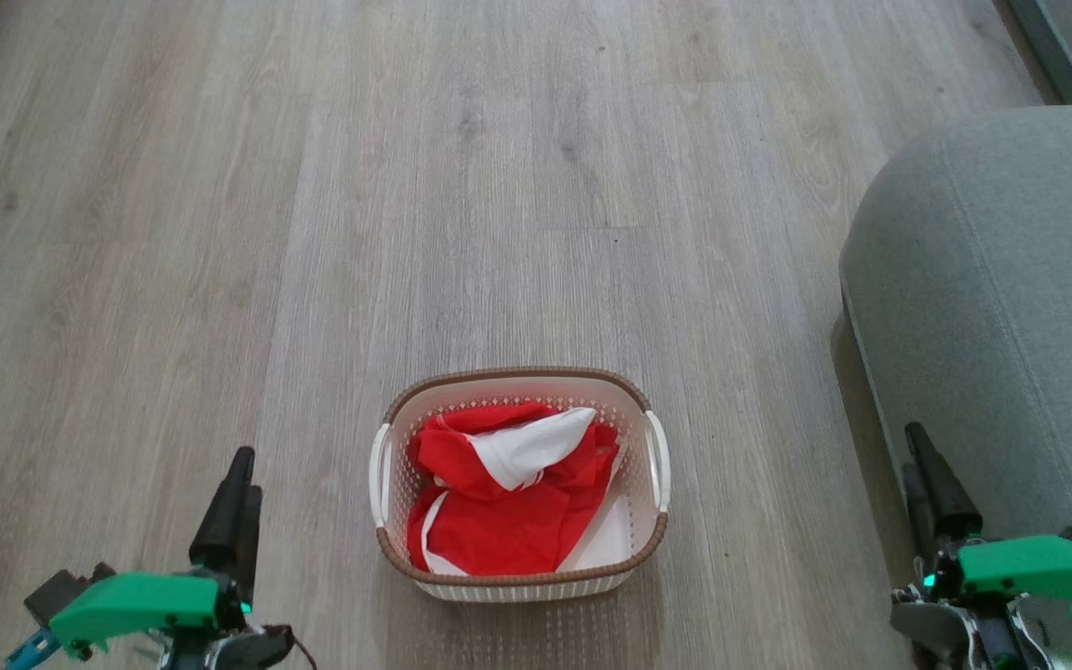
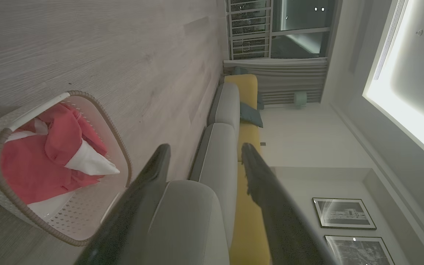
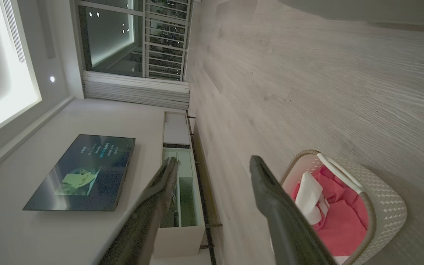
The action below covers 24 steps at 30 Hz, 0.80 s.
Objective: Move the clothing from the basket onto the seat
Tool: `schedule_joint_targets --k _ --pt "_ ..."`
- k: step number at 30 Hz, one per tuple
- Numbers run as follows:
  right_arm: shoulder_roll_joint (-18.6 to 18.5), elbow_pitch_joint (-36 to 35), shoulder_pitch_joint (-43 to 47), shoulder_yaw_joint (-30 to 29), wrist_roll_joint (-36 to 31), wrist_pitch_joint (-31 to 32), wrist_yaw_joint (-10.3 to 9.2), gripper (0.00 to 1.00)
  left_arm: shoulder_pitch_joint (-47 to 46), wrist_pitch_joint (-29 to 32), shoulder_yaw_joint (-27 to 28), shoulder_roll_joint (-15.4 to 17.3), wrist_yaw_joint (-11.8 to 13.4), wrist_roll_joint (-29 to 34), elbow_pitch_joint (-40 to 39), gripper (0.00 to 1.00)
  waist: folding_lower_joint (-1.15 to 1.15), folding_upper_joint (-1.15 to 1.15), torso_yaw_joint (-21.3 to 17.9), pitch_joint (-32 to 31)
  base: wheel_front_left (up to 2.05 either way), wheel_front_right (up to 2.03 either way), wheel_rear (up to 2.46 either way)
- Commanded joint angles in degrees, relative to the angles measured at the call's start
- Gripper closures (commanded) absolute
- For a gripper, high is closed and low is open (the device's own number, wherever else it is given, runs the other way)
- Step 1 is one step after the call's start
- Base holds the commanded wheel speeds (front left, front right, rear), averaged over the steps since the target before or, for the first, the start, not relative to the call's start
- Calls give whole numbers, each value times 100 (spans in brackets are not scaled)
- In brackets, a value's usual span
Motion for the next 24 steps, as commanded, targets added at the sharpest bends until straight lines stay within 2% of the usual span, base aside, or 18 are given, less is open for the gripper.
schedule_joint_targets --k 1,24 --pt "-72 -207 -262 31 -79 -44 1 0 -272 -37 25 32 -4 58 -145 0 0 0 1 0 0 0 0" --pt "-80 -359 -299 298 -2337 -432 0 0 -308 -424 -106 39 134 1915 -177 0 0 0 50 -30 0 0 0"
